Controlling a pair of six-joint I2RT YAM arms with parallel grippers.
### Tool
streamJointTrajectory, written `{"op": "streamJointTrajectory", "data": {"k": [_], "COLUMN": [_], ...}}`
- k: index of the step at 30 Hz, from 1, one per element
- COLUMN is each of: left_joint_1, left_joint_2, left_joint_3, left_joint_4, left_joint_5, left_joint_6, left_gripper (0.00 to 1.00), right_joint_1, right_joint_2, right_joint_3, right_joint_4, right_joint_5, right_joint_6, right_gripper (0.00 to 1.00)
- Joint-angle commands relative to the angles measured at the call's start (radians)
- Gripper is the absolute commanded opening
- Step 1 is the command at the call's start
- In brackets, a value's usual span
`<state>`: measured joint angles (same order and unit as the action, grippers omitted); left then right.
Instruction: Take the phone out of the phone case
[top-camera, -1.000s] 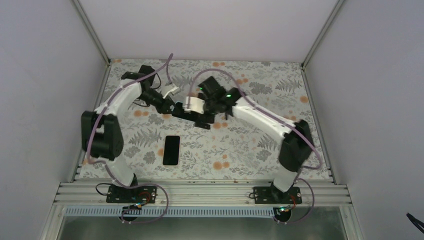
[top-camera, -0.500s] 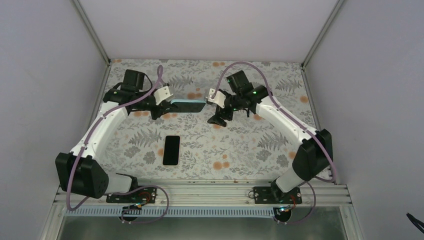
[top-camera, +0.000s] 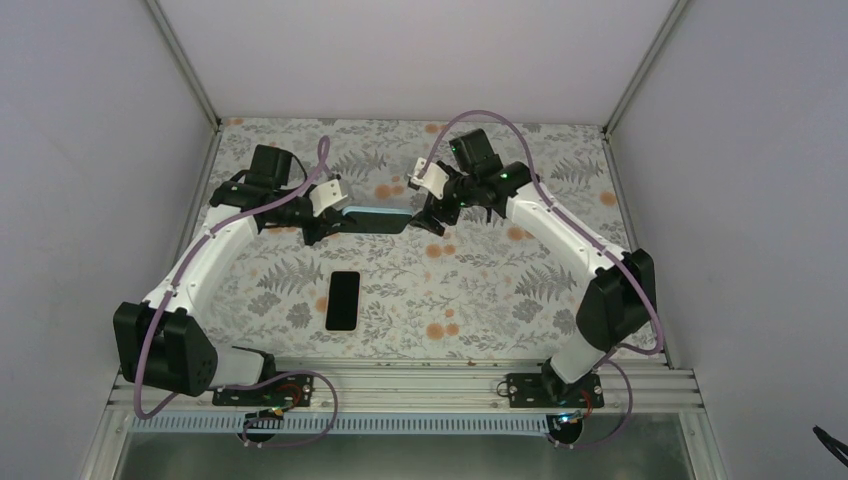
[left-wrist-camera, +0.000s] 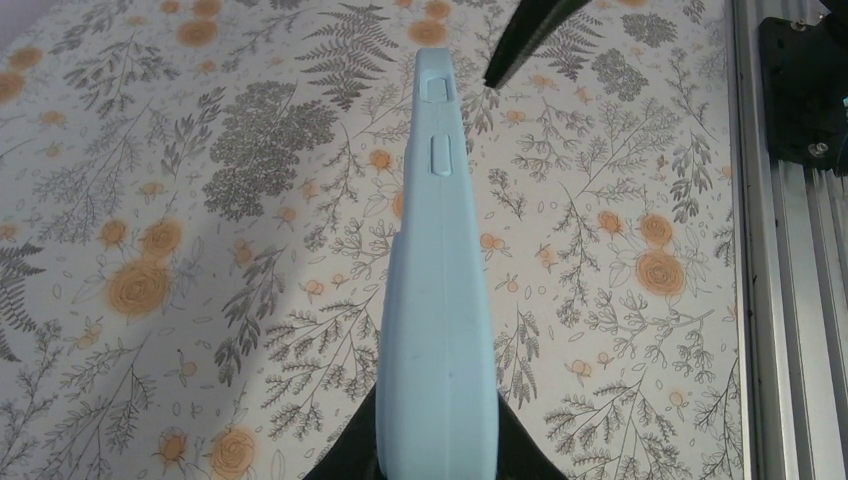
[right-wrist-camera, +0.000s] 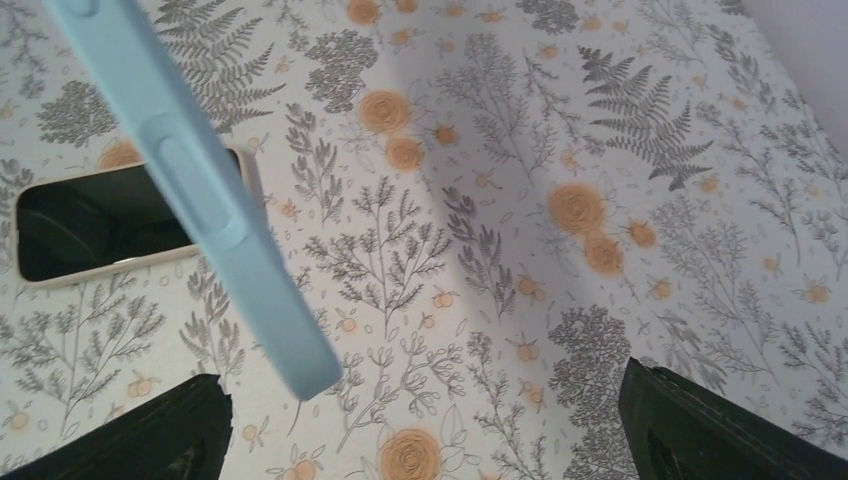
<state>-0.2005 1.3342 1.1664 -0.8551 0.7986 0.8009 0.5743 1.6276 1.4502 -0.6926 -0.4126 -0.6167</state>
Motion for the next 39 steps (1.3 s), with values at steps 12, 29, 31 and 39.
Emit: {"op": "streamJointTrajectory", "data": {"k": [12, 29, 31, 39], "left_joint_1": [-0.009, -0.02, -0.028, -0.046], "left_joint_2": [-0.027, -0.018, -0.016, -0.007], "left_joint_3": [0.024, 0.042, 0.045, 0.056], "left_joint_4": [-0.003, -0.019, -0.024, -0.057], "left_joint_5": [0.064, 0.061, 0.061, 0.053], "left_joint_6": [0.032, 0.031, 0.033, 0.05], "left_gripper": [0.02, 0.02, 0.02, 0.02], "right_joint_1": [-0.036, -0.062, -0.062, -0.073], "right_joint_2": [0.08, 0.064, 0.07, 0.082], "right_joint_3": [0.07, 0.078, 0.079, 0.083], "right_joint_4": [0.054, 0.071, 0.078, 0.117], "right_joint_5": [0.069, 0.088, 0.097, 0.155], "right_joint_6": [0.045, 0.023, 0.021, -0.003], "right_gripper": [0.99, 0.99, 0.99, 0.98]}}
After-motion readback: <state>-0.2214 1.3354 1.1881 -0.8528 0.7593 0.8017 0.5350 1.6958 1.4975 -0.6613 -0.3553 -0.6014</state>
